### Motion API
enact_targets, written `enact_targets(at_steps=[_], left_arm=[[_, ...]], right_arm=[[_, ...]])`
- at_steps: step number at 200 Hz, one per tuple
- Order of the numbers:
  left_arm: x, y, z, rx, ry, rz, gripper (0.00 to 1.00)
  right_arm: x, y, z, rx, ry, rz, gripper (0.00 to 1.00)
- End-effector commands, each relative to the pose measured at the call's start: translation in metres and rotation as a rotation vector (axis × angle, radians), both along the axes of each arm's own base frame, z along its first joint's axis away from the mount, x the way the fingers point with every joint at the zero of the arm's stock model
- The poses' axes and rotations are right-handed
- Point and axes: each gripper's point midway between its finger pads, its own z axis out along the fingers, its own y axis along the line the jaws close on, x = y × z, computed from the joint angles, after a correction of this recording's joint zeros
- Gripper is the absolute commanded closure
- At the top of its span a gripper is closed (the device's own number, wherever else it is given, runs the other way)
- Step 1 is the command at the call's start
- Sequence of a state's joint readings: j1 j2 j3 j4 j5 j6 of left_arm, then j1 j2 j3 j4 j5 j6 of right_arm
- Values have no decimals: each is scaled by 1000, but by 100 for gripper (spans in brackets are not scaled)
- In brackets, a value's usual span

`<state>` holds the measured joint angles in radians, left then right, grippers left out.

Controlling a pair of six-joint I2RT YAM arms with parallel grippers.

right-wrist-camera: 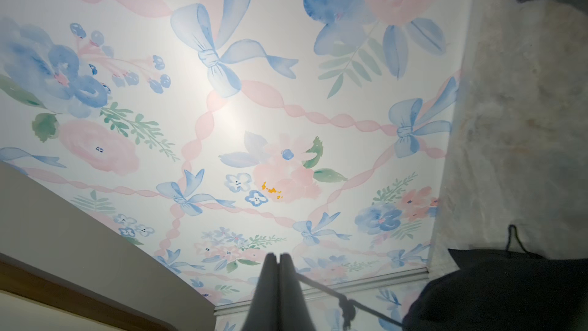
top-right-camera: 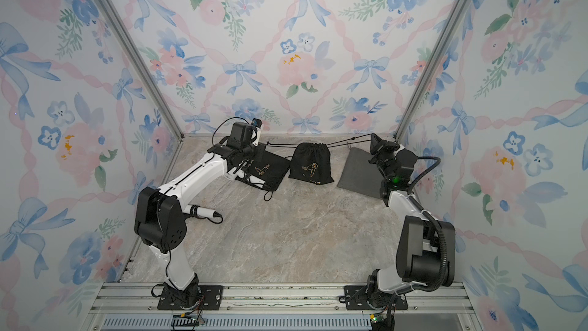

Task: Pack away hair dryers
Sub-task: Pull the drawstrings on both sides of the drawstring bag, then place the drawstrings on both sides at the center of the board.

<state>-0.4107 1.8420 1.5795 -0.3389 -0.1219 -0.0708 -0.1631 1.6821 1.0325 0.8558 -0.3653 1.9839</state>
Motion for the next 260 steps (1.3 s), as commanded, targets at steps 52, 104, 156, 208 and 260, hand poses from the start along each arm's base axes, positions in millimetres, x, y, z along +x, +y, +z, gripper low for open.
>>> enact_targets(at_steps=[52, 104, 156, 208, 260], left_arm=[[11, 63, -21, 270, 7, 188, 100], [17, 76, -31, 375, 20, 233, 100], [18, 81, -43, 420, 39, 243, 100], [22, 76, -42, 397, 40, 240, 100], [34, 19, -33, 243, 28, 131, 100]], right_arm=[[2, -35, 80, 243, -294, -153, 100], [-3, -50, 88, 311, -341, -195, 100], [-4, -65, 83, 323, -342, -227, 100], [-3, -74, 76, 325, -329, -245, 100], [12, -58, 52, 250, -250, -206, 100]])
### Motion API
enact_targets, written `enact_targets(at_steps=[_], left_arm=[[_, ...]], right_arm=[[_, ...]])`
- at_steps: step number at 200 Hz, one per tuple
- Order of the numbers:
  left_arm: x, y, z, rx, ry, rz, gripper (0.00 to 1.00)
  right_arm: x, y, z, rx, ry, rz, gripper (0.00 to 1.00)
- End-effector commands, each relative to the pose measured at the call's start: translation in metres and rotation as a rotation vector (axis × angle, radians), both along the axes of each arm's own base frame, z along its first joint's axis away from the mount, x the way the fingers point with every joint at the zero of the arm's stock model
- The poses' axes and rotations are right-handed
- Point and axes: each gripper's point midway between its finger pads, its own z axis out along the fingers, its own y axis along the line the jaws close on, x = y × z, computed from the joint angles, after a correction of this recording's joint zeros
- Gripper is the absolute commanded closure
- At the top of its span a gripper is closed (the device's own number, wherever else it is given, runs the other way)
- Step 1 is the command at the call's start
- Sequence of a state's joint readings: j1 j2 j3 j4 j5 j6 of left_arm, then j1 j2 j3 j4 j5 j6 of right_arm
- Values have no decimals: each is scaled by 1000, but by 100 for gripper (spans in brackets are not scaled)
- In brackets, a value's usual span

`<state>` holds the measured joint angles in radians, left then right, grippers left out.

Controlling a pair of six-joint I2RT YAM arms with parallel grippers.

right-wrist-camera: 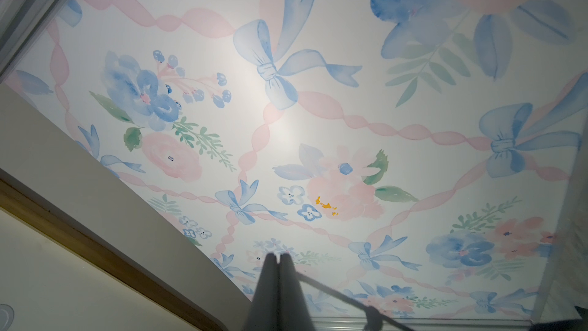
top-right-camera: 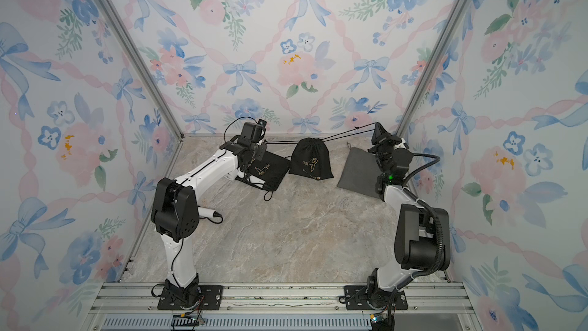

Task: Pack away hair dryers
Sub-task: Place the drawstrings on both sides at the center of the board.

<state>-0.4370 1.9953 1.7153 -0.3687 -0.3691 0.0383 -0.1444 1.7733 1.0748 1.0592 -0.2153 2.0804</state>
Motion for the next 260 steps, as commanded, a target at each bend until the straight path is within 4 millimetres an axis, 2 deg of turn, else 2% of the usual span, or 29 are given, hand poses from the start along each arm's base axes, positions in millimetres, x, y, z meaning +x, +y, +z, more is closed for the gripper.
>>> enact_targets(at_steps=[1, 17, 29, 51, 85, 101, 124, 150, 187, 209, 218, 226, 240, 251, 255, 260], left_arm=[[1, 3, -14, -13, 55, 42, 100], [4, -19, -15, -44, 58, 4, 100], [5, -35, -14, -73, 61, -29, 100], [6, -63, -10, -197, 83, -88, 100], [6, -91, 0, -322, 102, -154, 100], [7, -102, 3, -373, 112, -180, 100], [10, -118, 9, -441, 121, -215, 100], [11, -139, 15, -507, 133, -262, 100], [16, -167, 9, -537, 141, -309, 100], [24, -175, 4, -549, 137, -309, 100], [28, -177, 3, -556, 133, -310, 93], [30, -179, 5, -561, 124, -314, 78], [34, -178, 14, -565, 103, -317, 41], [36, -175, 24, -558, 78, -319, 21], [36, -173, 28, -552, 68, -319, 6], [37, -170, 32, -547, 59, -319, 2]], right_arm=[[-3, -40, 28, 151, -109, -91, 100], [2, -36, 18, 104, -82, -86, 100], [5, -31, 10, 6, -20, -78, 100], [11, -8, -7, -194, 102, -23, 100], [12, 18, -30, -441, 241, 72, 99], [7, 22, -45, -581, 352, 100, 96], [5, 31, -55, -777, 436, 144, 93], [4, 33, -72, -978, 537, 184, 90], [18, 27, -98, -1085, 591, 221, 89], [31, 25, -112, -1123, 608, 243, 85], [37, 23, -118, -1133, 620, 252, 83], [42, 25, -117, -1157, 608, 262, 77], [44, 26, -112, -1224, 605, 269, 57], [41, 29, -105, -1285, 590, 266, 36], [39, 30, -102, -1307, 586, 261, 30], [36, 32, -100, -1338, 583, 260, 24]])
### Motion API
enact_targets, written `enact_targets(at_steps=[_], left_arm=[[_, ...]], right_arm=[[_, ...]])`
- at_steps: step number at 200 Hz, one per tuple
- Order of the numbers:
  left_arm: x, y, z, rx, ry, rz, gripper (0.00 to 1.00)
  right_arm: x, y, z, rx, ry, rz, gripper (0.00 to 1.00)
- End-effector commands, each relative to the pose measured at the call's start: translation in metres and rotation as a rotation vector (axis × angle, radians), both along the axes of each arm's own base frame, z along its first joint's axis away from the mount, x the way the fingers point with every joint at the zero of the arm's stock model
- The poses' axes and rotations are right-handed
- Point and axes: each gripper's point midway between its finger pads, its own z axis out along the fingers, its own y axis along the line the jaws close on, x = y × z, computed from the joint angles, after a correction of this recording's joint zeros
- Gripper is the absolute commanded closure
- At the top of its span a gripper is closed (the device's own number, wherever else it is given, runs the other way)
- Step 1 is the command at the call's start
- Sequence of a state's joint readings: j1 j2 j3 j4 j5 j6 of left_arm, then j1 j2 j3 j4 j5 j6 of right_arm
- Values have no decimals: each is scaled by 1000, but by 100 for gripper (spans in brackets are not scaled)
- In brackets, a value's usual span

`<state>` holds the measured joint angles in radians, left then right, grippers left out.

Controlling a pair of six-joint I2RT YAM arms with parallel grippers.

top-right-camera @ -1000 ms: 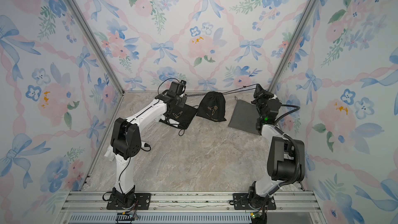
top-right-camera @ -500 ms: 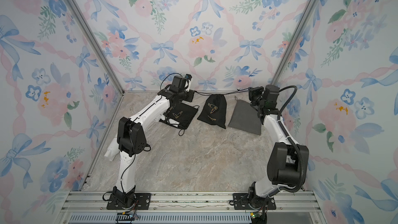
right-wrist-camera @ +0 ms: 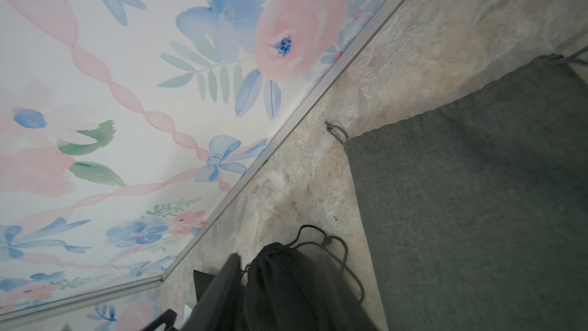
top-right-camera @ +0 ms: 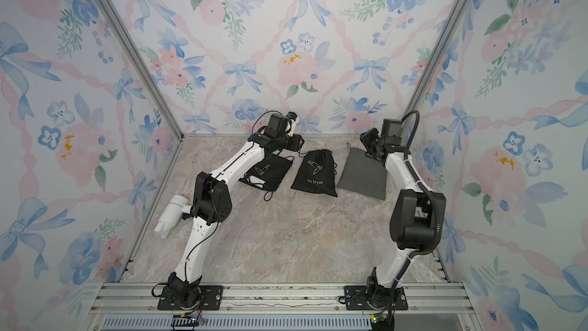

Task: Pack away hair dryers
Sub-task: Place the drawstrings on both sides at the center of the board, then pick up the hair dryer from the center of the board.

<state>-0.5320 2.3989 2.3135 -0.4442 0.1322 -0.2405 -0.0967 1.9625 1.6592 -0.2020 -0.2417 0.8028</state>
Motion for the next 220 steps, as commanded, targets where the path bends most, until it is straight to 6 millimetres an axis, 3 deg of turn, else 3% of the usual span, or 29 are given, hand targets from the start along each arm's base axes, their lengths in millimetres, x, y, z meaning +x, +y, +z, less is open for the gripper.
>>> enact_targets(at_steps=[1, 13, 26, 60, 64, 71, 108, 146, 151, 192, 220], left_arm=[[6, 8, 30, -18, -54, 7, 2], [5, 20, 37, -19, -55, 15, 2], [2, 38, 39, -23, -32, 37, 2], [-26, 83, 43, 16, 10, 93, 2], [-29, 89, 44, 23, 10, 104, 2], [-35, 100, 45, 32, 13, 130, 2], [-64, 173, 51, -1, 68, 278, 2], [-103, 232, 23, -12, 161, 428, 2], [-108, 237, 19, -18, 169, 440, 2], [-147, 284, 10, -49, 193, 561, 2], [-176, 344, 15, -104, 178, 719, 2]], right_arm=[[-7, 7, 19, -156, -17, 67, 23], [-16, 17, 26, -238, -30, 113, 13], [-29, 28, 27, -307, -26, 149, 9], [-69, 68, 35, -448, -100, 226, 6], [-72, 75, 29, -460, -99, 245, 6], [-82, 88, 39, -484, -139, 273, 6], [-114, 183, 35, -542, -297, 547, 7], [-133, 265, 19, -595, -330, 768, 8], [-134, 279, 7, -615, -317, 816, 8], [-165, 381, -29, -686, -331, 1133, 9], [-196, 439, -52, -711, -370, 1269, 9]])
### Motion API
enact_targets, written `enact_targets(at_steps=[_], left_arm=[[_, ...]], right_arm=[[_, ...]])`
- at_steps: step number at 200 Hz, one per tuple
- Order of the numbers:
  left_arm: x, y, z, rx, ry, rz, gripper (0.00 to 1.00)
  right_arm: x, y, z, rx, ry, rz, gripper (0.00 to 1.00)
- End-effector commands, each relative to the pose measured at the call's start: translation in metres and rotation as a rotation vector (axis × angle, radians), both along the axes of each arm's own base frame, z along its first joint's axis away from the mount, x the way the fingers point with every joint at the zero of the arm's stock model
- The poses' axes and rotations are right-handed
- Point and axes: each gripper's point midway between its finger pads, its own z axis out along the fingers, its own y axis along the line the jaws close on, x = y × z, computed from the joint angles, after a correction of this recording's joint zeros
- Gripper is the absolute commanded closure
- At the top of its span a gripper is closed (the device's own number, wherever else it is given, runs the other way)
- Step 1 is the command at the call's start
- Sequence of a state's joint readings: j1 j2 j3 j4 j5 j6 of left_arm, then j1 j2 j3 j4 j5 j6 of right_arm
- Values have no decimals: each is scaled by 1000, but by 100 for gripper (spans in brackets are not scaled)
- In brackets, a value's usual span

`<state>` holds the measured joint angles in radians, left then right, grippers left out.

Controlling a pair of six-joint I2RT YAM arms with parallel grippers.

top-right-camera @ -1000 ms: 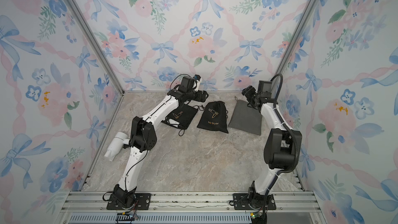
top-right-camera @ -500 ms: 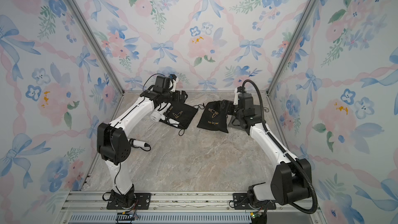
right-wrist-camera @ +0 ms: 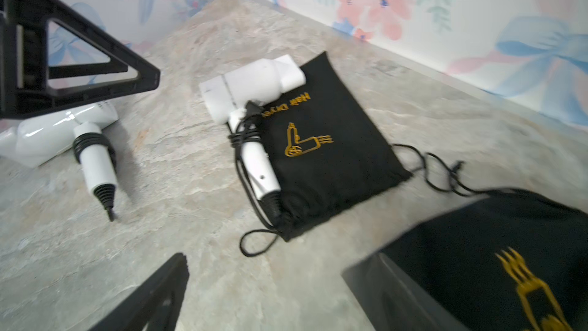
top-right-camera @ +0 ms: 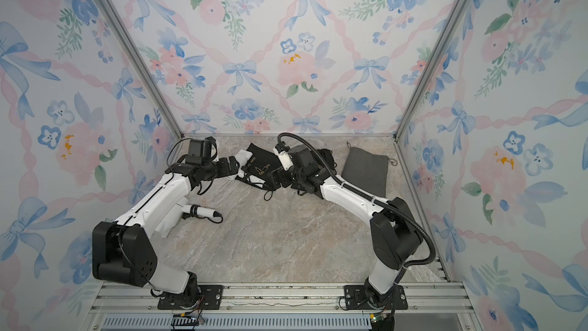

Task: Pack away hair dryers
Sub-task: Pick up the hair dryer from the center of the board.

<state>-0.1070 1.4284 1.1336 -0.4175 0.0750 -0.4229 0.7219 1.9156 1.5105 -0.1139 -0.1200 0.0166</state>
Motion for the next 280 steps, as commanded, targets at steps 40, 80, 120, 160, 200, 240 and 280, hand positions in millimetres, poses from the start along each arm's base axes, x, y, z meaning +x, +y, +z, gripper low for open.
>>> enact_targets(at_steps=[40, 80, 120, 160, 200, 240, 280], left_arm=[[-48, 129, 6, -71, -47, 411, 2], [-62, 189, -12, -124, -41, 656, 2], [-77, 217, -44, -177, 9, 778, 2], [-79, 222, -54, -214, 23, 796, 2], [-78, 224, -54, -211, 20, 800, 2], [-75, 223, -54, -224, 14, 798, 2], [-73, 224, -53, -222, 12, 793, 2]], right_arm=[[-65, 108, -42, 15, -32, 294, 8], [-100, 181, -61, 8, -91, 436, 8], [-105, 225, -97, 1, -86, 471, 8], [-107, 249, -127, 24, -77, 496, 8], [-119, 264, -155, -11, -63, 545, 8], [-117, 272, -170, -20, -40, 544, 10], [-116, 274, -177, -1, -16, 528, 16]])
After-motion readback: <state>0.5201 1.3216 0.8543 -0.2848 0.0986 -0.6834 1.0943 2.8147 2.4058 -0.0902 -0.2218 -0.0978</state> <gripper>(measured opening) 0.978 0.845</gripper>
